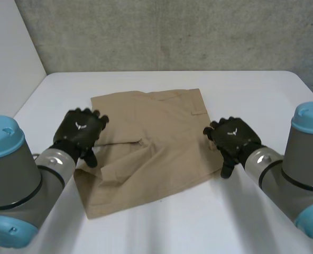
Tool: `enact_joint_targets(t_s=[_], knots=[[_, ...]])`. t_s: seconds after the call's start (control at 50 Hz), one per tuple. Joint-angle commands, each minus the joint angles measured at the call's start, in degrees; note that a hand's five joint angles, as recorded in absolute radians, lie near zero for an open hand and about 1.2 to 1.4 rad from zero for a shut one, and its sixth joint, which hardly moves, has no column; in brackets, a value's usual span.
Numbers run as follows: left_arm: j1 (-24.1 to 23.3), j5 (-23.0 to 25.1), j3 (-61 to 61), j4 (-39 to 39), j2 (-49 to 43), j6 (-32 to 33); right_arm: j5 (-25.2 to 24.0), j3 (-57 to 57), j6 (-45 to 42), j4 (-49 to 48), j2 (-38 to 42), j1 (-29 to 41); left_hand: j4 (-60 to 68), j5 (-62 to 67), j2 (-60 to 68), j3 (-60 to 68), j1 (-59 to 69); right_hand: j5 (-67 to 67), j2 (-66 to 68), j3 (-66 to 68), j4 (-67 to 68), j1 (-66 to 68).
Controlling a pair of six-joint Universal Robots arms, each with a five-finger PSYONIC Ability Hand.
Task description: Fold the shorts.
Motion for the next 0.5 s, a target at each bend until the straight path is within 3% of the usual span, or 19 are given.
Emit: enact_joint_targets(t_s=[0.02, 0.28, 0.5], knots=[[4.37, 2.18, -0.69, -1.58, -4.42, 0.25, -1.7, 2.67, 0.04, -0.65, 1.23, -0.99, 5.75, 5.56, 5.87, 6.01, 5.65, -0.26, 0.6, 0.91, -0.04, 1.66], [6.92, 4.2, 1.59, 4.31, -13.29, 0.52, -1.61, 2.85, 0.13, -1.53, 1.76, -1.08, 7.1, 6.9, 7.21, 7.35, 7.0, -0.26, 0.6, 0.91, -0.04, 1.66], [9.12, 3.15, 9.59, 11.08, -18.92, 0.16, -1.43, 3.02, 0.04, -2.67, 3.69, -0.73, 16.18, 15.98, 16.3, 16.43, 16.08, 0.24, 1.1, 1.41, 0.46, 2.17]])
